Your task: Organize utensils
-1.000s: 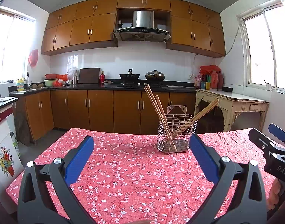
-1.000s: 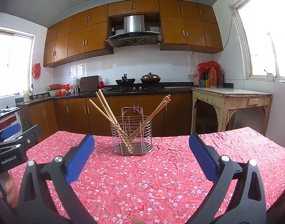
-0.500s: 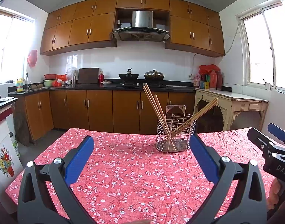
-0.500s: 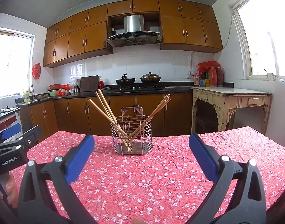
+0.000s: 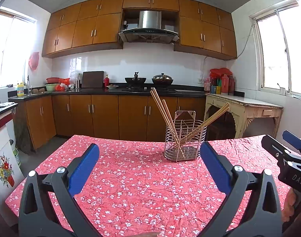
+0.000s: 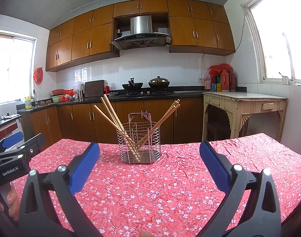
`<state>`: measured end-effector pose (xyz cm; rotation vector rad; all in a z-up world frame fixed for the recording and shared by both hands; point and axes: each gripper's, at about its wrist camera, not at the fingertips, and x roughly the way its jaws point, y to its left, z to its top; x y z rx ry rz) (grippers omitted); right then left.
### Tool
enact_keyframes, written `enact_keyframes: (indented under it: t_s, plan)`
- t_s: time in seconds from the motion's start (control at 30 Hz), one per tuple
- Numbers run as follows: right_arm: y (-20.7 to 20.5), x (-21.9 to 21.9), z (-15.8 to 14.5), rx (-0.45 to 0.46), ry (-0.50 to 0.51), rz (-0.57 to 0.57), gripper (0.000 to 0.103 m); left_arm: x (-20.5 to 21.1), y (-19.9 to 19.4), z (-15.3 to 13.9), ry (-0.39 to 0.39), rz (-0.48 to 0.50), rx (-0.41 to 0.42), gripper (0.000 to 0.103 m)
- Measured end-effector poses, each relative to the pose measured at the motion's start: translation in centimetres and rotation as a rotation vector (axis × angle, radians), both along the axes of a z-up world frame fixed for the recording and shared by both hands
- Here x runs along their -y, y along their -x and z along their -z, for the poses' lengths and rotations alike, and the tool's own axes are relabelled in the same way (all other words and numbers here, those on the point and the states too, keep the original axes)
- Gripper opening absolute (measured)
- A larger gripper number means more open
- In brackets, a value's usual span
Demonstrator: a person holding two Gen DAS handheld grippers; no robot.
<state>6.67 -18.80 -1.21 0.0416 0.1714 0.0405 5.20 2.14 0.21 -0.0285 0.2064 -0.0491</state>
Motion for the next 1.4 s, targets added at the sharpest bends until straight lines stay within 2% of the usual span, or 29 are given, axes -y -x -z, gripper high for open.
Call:
enact_keyframes:
  t_s: [1.4]
  plan:
    - [-0.13, -0.05, 0.16, -0.002, -0.008, 0.0, 0.099, 0.14, -0.08, 0.09, 0.0, 0.006, -0.006, 0.101]
